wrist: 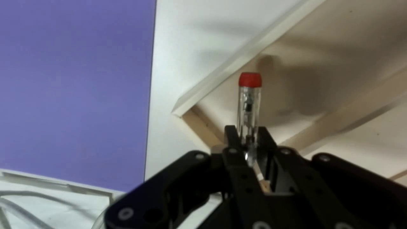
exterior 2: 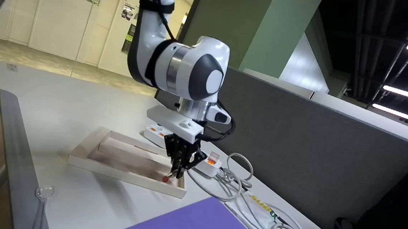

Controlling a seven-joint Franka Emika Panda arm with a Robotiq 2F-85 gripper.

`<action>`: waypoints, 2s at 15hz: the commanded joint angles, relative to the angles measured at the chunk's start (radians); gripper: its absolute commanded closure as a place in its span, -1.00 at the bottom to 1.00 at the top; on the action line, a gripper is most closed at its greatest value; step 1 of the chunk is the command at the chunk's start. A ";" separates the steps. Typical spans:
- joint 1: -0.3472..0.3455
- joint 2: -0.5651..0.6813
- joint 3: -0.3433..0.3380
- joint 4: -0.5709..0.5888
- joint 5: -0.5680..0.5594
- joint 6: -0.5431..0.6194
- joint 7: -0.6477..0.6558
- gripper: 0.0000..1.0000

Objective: Remove the screwdriver from the tray and put it on the table

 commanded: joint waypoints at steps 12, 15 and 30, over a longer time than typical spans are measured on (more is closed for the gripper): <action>-0.097 -0.126 -0.158 -0.017 -0.041 -0.283 0.159 0.91; -0.141 -0.087 -0.129 -0.012 -0.024 -0.300 0.146 0.91; -0.258 0.015 0.037 0.060 0.147 -0.354 0.005 0.19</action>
